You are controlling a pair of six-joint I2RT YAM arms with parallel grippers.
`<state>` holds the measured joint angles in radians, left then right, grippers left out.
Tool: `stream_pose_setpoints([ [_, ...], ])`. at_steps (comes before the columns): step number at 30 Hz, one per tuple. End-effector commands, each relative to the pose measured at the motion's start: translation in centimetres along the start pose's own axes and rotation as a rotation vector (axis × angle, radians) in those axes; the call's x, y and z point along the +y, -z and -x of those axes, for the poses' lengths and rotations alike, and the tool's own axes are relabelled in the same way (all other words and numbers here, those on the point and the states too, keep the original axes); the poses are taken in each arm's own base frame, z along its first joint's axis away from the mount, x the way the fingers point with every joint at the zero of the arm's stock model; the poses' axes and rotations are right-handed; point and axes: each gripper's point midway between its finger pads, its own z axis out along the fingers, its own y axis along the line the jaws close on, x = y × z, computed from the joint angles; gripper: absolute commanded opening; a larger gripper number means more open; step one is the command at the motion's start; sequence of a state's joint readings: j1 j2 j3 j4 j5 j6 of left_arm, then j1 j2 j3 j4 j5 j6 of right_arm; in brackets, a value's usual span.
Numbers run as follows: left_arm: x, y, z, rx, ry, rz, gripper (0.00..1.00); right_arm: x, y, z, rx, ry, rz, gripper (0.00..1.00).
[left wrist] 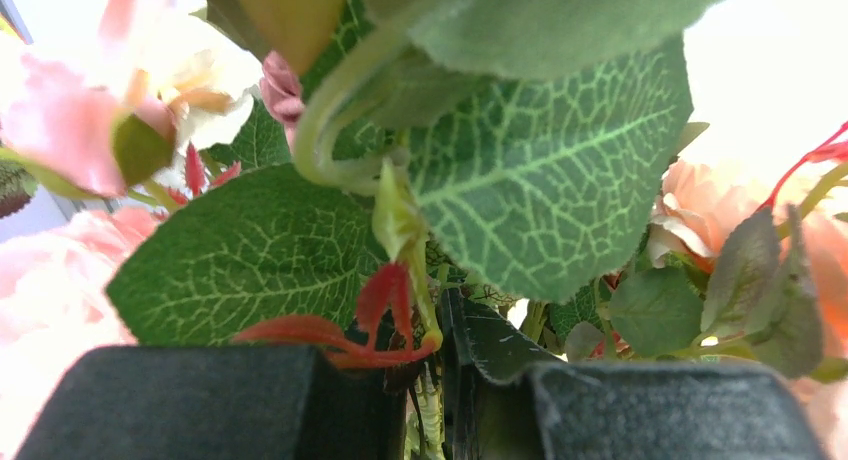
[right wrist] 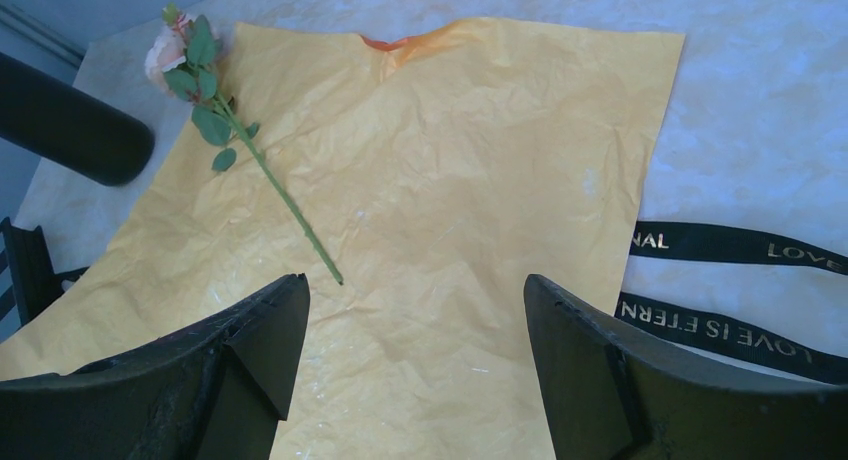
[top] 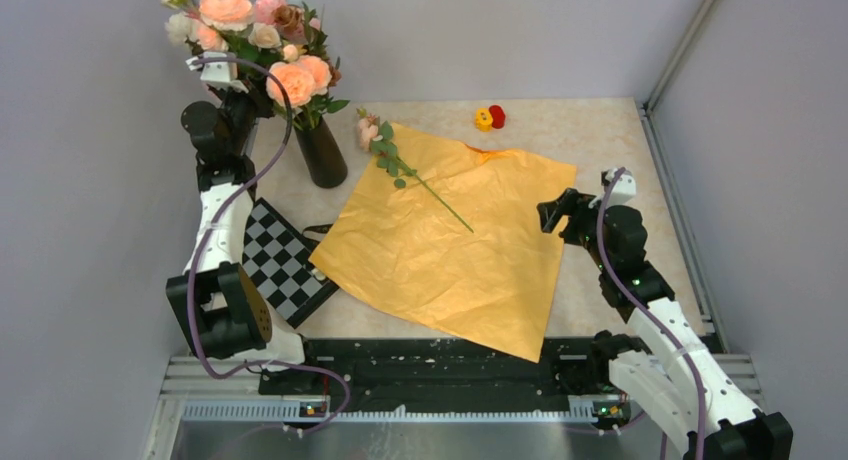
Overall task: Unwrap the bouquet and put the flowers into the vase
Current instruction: Insert the fake flower into the vase.
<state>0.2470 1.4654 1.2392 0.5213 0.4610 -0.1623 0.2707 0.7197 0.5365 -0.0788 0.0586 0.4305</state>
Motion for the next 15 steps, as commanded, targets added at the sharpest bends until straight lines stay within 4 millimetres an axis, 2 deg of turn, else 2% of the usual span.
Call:
stream_pose_setpoints([
  [1,-0.6,-0.1,-1.5,0.027,0.016,-0.034,0.00,0.4,0.4,1.8,-0.041,0.010,0.009,0.80],
  [5,-0.5,-0.2,-2.5,0.045,0.029,-0.032,0.00,0.5,0.4,1.7,-0.036,0.004,0.014,0.80],
  [7,-0.4,-0.1,-2.1,0.037,0.027,-0.024,0.01,0.6,0.5,1.7,-0.035,0.002,0.015,0.80],
  [9,-0.5,0.0,-1.4,0.025,0.024,-0.017,0.06,0.4,0.5,1.6,-0.035,0.002,0.011,0.80],
  [15,-0.9,1.0,0.5,-0.012,0.025,0.000,0.31,0.3,0.5,1.7,-0.039,0.009,0.004,0.80],
])
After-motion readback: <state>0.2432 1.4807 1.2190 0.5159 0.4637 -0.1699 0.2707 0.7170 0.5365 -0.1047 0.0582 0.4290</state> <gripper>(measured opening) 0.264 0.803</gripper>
